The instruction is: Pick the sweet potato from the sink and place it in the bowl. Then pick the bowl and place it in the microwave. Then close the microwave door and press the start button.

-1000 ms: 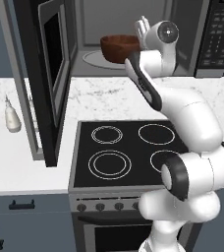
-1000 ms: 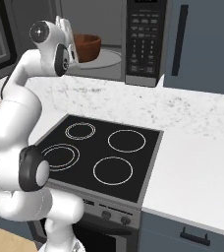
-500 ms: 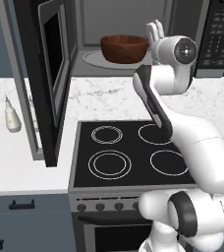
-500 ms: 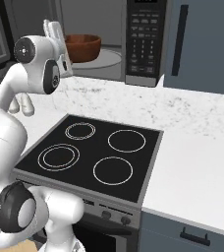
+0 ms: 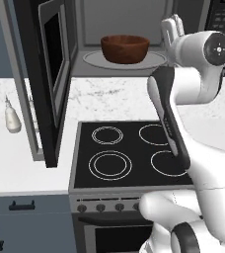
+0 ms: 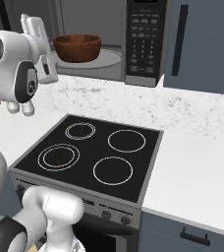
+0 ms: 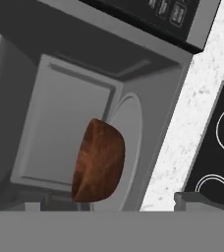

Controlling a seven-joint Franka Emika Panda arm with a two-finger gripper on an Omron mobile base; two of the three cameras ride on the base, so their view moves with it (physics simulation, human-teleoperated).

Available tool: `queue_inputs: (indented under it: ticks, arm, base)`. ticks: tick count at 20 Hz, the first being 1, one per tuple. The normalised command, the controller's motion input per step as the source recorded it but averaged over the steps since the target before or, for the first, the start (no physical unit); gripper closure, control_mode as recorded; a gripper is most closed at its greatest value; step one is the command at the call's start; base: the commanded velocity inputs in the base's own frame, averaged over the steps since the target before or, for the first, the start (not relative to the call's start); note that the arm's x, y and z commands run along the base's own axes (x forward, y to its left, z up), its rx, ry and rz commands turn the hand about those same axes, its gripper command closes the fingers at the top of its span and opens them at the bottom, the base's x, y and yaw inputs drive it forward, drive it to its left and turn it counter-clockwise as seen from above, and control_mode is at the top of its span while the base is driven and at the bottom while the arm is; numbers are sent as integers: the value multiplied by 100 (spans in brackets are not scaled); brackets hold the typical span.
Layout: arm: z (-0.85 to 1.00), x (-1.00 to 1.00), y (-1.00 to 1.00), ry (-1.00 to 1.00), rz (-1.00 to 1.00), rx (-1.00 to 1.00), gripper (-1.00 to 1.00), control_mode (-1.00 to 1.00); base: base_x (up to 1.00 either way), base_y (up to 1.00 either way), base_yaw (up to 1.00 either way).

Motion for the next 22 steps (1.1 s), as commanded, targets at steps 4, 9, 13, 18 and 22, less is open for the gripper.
queue_inputs:
  ticks: [4, 9, 13, 18, 22]
  arm:
    - [-26, -96, 0, -2, 0, 0, -100, -100]
    - [-19, -81, 0, -7, 0, 0, -100, -100]
    - [1, -65, 0, -12, 0, 0, -100, -100]
    - [0, -68, 0, -12, 0, 1, -100, -100]
    - [0, -67, 0, -15, 0, 0, -100, -100]
  base:
    - [0, 0, 0]
    - [0, 0, 0]
    - [0, 0, 0]
    - [0, 0, 0]
    - [0, 0, 0]
